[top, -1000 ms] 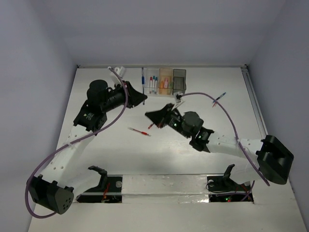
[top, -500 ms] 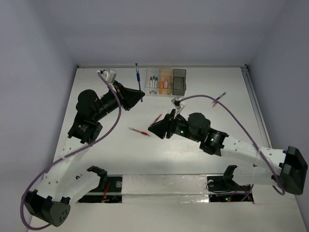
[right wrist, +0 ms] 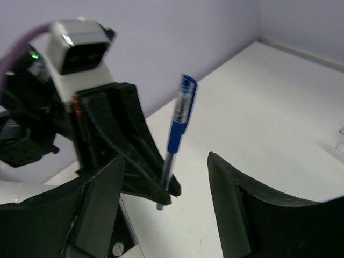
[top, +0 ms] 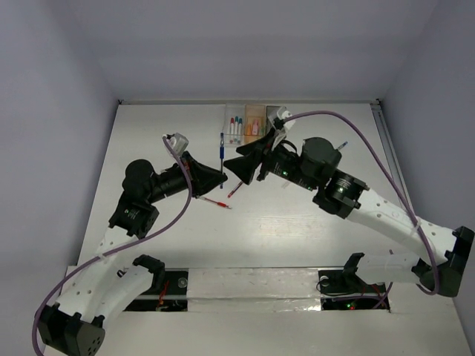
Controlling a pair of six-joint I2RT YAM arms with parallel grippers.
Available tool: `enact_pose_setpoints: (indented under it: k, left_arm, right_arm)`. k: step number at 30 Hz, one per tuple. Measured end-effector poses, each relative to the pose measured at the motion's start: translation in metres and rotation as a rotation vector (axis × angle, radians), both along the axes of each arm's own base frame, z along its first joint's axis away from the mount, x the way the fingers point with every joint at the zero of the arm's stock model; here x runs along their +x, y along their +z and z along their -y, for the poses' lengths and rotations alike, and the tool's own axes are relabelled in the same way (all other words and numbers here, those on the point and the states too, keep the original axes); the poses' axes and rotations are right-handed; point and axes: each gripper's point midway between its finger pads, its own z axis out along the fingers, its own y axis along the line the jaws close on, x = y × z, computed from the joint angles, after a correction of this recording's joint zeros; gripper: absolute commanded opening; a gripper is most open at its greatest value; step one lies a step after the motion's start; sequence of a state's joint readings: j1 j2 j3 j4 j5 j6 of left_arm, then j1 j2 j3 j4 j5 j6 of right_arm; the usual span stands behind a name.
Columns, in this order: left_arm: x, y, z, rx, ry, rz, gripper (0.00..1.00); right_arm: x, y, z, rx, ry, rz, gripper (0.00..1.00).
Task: Sort the stationery into containers
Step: Place the pen in the storage box.
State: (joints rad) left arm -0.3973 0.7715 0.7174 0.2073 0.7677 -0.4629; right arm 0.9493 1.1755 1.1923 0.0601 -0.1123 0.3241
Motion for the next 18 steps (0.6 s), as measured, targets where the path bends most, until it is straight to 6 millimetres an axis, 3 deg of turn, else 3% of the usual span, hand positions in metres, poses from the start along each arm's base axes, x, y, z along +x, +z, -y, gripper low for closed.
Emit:
enact_pose_setpoints:
  k: [5, 8, 9, 12, 15, 18]
  left_arm:
    - [-0.007, 0.006, 0.003, -0.022, -0.036, 0.026, 0.0]
    - [-0.009, 0.002, 0.004, -0.024, -0.049, 0.02, 0.0]
    - [-0.009, 0.002, 0.004, -0.024, -0.05, 0.018, 0.0]
    - [-0.009, -0.002, 0.005, -0.023, -0.052, 0.009, 0.0]
    - [-0.009, -0.001, 0.005, -0.023, -0.053, 0.016, 0.0]
    - [-0.008, 0.0, 0.005, -0.024, -0.048, 0.027, 0.31]
  right_arm:
    - [0.012, -0.037, -0.02, -0.09, 0.01, -0.069, 0.63]
    - [0.014, -0.054, -0.028, -0.123, 0.027, -0.103, 0.54]
    - [0.014, -0.057, -0.03, -0.126, 0.033, -0.112, 0.42]
    - [0.012, -0.056, -0.031, -0.118, 0.043, -0.125, 0.18]
    - [0.011, -0.054, -0.033, -0.099, 0.049, -0.142, 0.03]
    - [0.013, -0.052, -0.032, -0.085, 0.042, -0.155, 0.0]
